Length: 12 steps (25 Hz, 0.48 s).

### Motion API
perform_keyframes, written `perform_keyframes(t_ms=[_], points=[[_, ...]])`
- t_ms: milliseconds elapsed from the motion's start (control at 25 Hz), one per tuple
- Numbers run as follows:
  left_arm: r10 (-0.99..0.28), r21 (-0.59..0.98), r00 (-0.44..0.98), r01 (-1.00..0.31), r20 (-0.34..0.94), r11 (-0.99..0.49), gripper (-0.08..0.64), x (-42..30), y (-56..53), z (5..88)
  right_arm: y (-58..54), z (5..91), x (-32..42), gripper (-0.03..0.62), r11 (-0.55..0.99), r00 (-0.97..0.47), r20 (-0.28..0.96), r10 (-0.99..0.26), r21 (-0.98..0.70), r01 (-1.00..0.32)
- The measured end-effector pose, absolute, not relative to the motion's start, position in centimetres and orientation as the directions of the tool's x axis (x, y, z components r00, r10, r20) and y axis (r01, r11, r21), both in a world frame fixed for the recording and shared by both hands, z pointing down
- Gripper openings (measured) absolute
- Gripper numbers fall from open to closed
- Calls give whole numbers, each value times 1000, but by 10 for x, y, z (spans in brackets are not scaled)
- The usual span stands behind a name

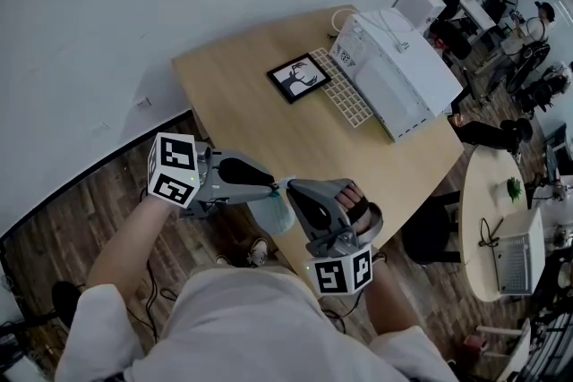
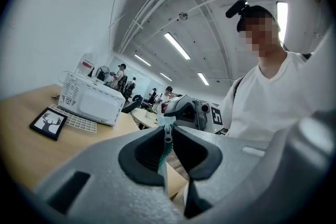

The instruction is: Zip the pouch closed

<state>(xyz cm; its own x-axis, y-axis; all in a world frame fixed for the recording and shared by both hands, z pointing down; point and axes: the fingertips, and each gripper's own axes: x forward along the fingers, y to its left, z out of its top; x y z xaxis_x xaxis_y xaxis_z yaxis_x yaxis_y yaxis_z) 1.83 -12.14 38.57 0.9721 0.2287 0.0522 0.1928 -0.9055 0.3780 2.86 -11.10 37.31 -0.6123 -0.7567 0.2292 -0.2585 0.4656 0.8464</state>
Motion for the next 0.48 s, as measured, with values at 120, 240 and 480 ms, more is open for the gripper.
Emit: perform_keyframes(t_ms=[120, 240, 480], points=[[228, 364, 972, 192, 59, -911, 55, 18, -121, 387, -108, 377, 33, 5, 477, -610, 240, -755, 840, -260], [233, 339, 969, 194, 77, -921, 53, 19, -119, 388, -106, 380, 35, 5, 482, -611, 242, -754, 836, -264], [225, 332, 967, 175, 119, -927, 51, 17, -117, 391, -104, 383, 34, 5, 487, -616, 249, -748, 835, -254]])
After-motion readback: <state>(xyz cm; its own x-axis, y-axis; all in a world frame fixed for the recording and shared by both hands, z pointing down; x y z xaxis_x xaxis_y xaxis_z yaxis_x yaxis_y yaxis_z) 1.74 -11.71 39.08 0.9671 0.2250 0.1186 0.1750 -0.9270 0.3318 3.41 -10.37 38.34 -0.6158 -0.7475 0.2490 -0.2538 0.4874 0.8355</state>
